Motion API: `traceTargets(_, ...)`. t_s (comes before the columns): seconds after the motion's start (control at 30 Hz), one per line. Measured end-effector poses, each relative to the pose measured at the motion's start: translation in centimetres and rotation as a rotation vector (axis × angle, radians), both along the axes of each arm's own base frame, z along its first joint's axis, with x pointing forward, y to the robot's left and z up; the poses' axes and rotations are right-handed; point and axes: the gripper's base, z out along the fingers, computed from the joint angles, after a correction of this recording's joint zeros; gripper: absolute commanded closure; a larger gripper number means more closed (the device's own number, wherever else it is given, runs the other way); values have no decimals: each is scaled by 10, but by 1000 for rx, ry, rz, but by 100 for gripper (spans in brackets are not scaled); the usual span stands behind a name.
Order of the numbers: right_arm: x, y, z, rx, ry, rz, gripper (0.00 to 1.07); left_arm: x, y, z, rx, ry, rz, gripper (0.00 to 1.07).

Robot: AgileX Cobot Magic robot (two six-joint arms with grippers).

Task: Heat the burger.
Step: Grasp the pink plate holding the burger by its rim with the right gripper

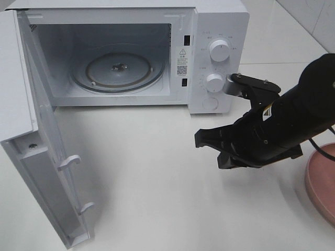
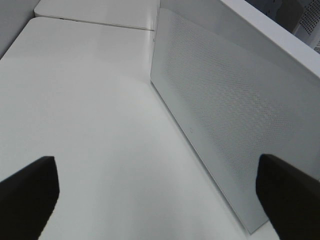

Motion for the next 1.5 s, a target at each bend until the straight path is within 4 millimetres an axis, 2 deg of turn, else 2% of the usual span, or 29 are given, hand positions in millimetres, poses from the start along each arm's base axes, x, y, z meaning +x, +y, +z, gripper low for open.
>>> traceTargets(0.17, -5, -5, 8, -84, 55, 71, 100, 0, 0, 0, 0, 0, 0, 6)
traceTargets(0.23, -10, -11, 20, -147, 71, 121, 97, 0, 0, 0, 0, 0, 0, 6)
traceTargets(0.33, -11, -13, 24, -158, 69, 133, 96, 0, 0, 0, 0, 0, 0, 6)
traceTargets(0.4, -17, -18, 37, -187, 38, 170, 87, 0, 0, 0, 0, 0, 0, 6)
traceTargets(0.43, -17, -18, 37, -187, 38, 170, 87, 0, 0, 0, 0, 0, 0, 6)
traceTargets(0.5, -21, -25, 49, -213, -4, 191, 64, 0, 0, 0, 0, 0, 0, 6)
traceTargets(0.53, -21, -25, 49, -213, -4, 191, 64, 0, 0, 0, 0, 0, 0, 6)
traceTargets(0.57, -21, -26, 52, -220, -15, 194, 57, 0, 0, 0, 0, 0, 0, 6)
traceTargets(0.6, -23, -29, 55, -240, -26, 205, 46, 0, 0, 0, 0, 0, 0, 6)
traceTargets(0.7, -24, -31, 57, -248, -31, 208, 41, 0, 0, 0, 0, 0, 0, 6)
traceTargets(0.73, -24, -32, 59, -262, -42, 215, 30, 0, 0, 0, 0, 0, 0, 6)
traceTargets(0.77, -24, -32, 59, -262, -42, 215, 30, 0, 0, 0, 0, 0, 0, 6)
traceTargets(0.8, -24, -34, 59, -280, -45, 222, 21, 0, 0, 0, 0, 0, 0, 6)
traceTargets(0.83, -24, -35, 60, -286, -43, 221, 19, 0, 0, 0, 0, 0, 0, 6)
traceTargets(0.97, -21, -43, 60, -304, -31, 195, 17, 0, 0, 0, 0, 0, 0, 6)
traceTargets(1.03, -18, -59, 59, -331, 10, 147, 18, 0, 0, 0, 0, 0, 0, 6)
traceTargets(1.27, -14, -80, 58, -355, 51, 99, 21, 0, 0, 0, 0, 0, 0, 6)
traceTargets(1.5, -19, -105, 43, -374, 111, 49, 24, 0, 0, 0, 0, 0, 0, 6)
